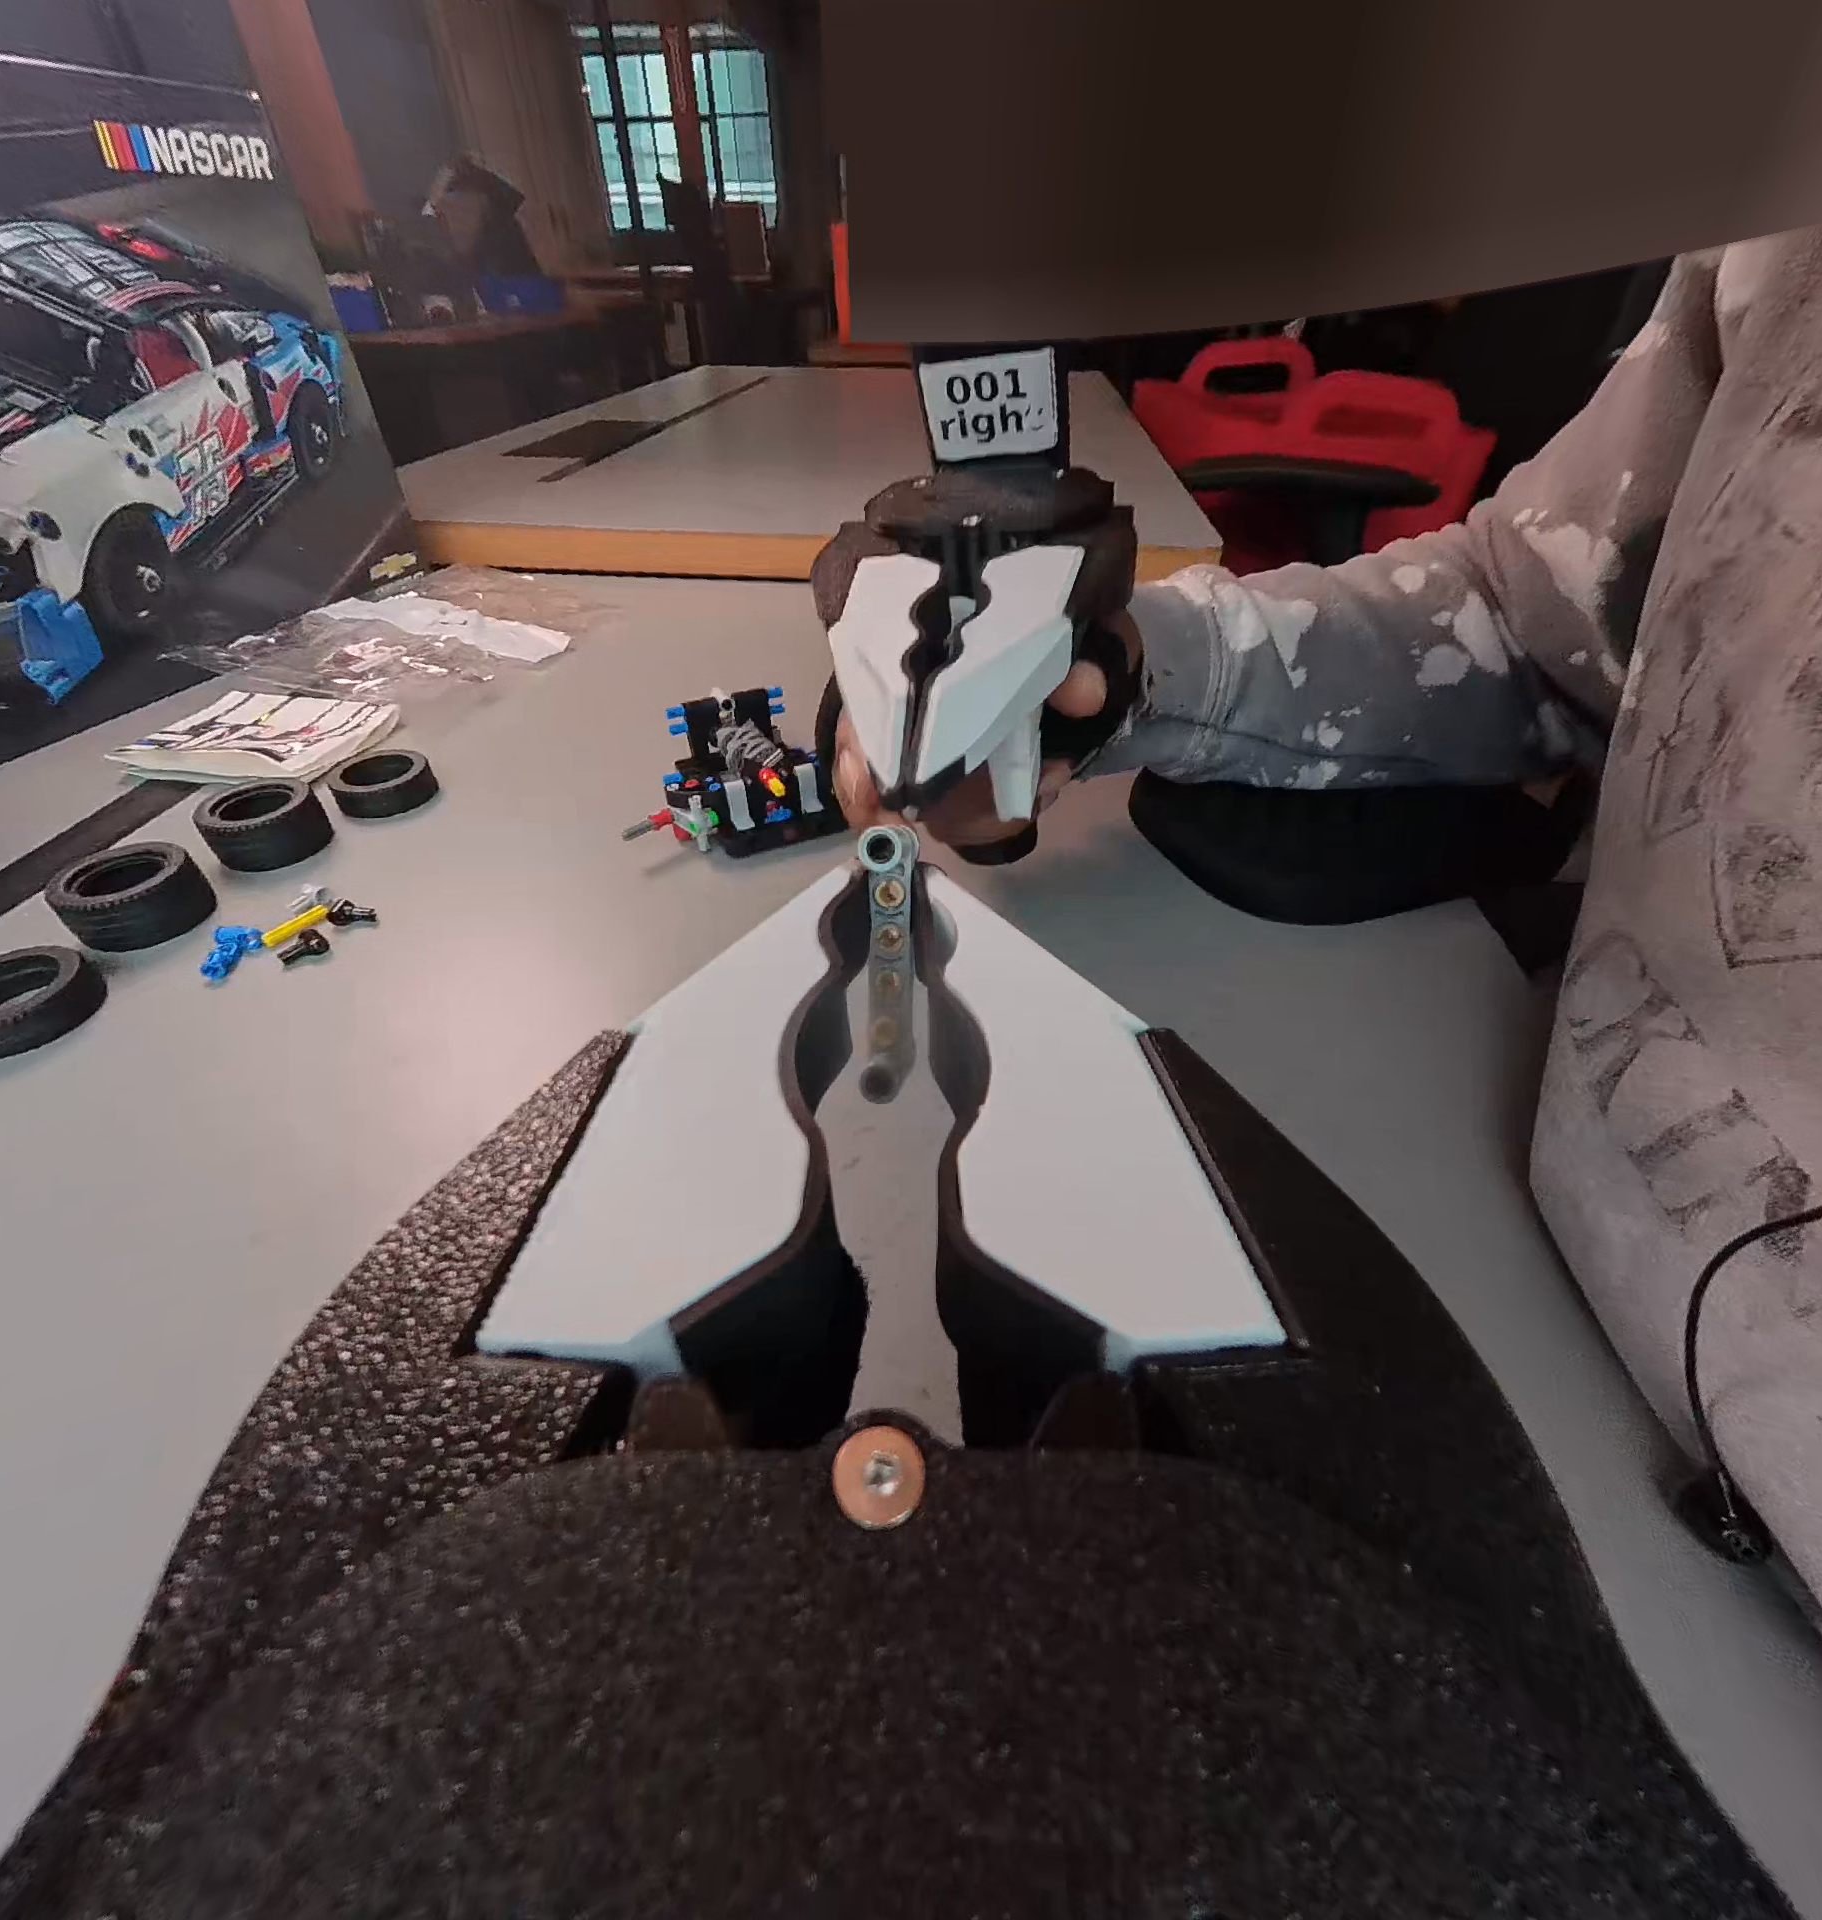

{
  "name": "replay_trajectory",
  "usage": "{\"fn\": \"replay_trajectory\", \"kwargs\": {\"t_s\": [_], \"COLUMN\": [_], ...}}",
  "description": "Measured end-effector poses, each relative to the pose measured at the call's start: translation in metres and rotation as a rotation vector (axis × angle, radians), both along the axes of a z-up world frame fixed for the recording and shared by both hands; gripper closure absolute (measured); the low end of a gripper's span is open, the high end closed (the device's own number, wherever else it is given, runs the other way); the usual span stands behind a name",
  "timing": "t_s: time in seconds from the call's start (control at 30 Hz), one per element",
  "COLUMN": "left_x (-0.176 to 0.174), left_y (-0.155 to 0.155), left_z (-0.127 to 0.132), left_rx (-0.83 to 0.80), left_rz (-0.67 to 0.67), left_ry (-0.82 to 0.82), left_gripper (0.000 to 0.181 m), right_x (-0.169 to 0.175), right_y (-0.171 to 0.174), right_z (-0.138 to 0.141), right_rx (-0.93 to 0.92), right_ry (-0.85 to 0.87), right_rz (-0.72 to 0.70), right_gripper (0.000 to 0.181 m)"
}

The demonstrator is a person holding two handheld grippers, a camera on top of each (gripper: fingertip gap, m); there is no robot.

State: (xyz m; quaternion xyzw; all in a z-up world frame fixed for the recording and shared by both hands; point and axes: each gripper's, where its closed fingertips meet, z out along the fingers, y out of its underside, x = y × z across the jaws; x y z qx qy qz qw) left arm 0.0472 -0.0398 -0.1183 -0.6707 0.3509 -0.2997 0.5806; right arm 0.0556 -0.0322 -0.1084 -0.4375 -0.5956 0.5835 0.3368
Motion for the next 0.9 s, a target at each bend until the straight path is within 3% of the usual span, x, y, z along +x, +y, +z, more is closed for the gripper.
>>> {"fn": "replay_trajectory", "kwargs": {"t_s": [0.23, 0.63, 0.77, 0.9], "left_x": [0.003, 0.001, 0.002, -0.009], "left_y": [0.001, -0.003, -0.007, -0.006], "left_z": [-0.019, -0.06, -0.051, -0.024], "left_rx": [-0.019, -0.039, -0.092, -0.161], "left_rz": [0.029, 0.032, -0.011, -0.036], "left_ry": [0.13, 0.438, 0.315, 0.054], "left_gripper": [0.174, 0.174, 0.173, 0.171], "right_x": [-0.007, -0.022, -0.021, -0.015], "right_y": [-0.009, -0.018, -0.019, -0.006], "right_z": [-0.017, -0.051, -0.039, 0.007], "right_rx": [0.07, 0.284, 0.249, 0.042], "right_ry": [-0.055, -0.204, -0.129, 0.086], "right_rz": [0.022, -0.02, -0.007, -0.038], "right_gripper": [0.164, 0.174, 0.175, 0.175]}}
